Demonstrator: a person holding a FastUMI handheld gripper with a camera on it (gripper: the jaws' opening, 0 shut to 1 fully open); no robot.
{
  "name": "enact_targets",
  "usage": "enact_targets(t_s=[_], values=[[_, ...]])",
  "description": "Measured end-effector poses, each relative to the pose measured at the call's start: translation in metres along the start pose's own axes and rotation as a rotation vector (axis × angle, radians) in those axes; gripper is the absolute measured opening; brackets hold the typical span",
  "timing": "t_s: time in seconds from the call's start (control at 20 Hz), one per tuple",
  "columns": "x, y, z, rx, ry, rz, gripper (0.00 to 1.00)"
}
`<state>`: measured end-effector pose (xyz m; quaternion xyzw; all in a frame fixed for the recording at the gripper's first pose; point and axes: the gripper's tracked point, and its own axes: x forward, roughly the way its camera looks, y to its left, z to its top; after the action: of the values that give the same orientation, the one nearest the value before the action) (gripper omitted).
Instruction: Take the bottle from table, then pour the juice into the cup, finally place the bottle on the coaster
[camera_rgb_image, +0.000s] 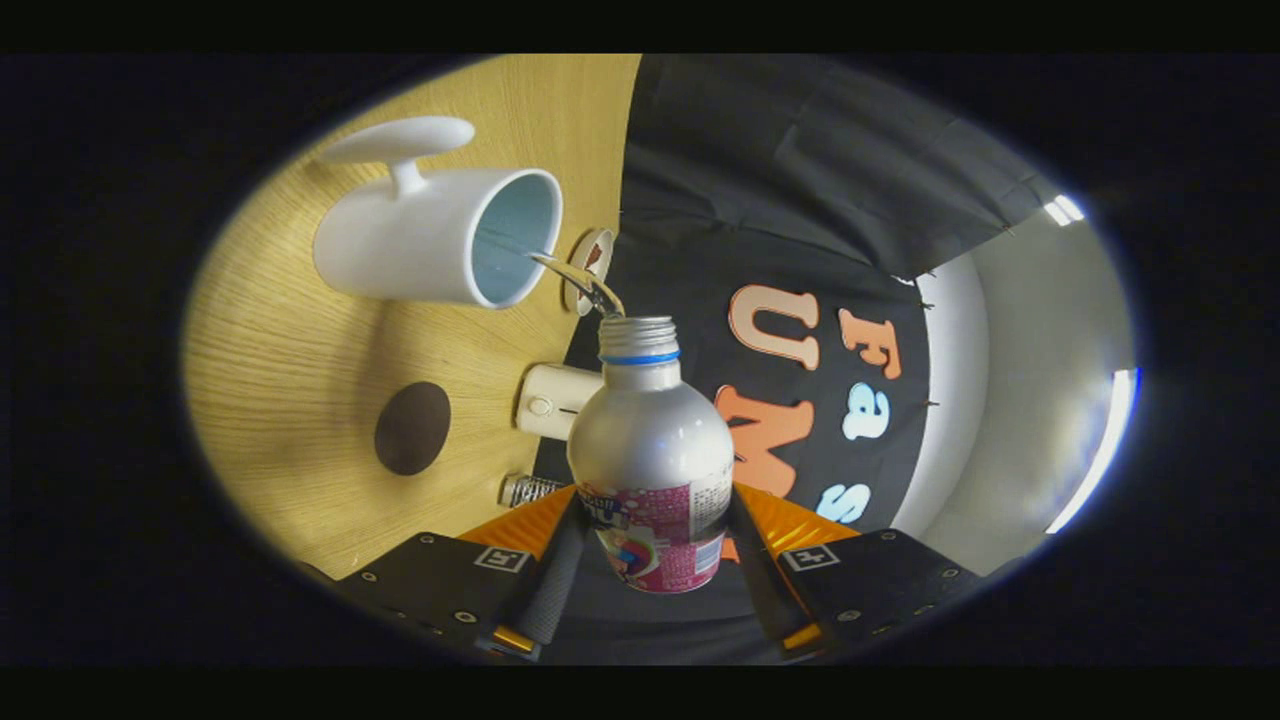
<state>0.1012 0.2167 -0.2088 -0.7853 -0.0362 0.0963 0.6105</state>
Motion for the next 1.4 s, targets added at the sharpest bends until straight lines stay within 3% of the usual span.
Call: enact_targets(t_s=[1.4], values=[[0.004, -0.025, 0.003, -0.210, -0.060, -0.106, 0.76]])
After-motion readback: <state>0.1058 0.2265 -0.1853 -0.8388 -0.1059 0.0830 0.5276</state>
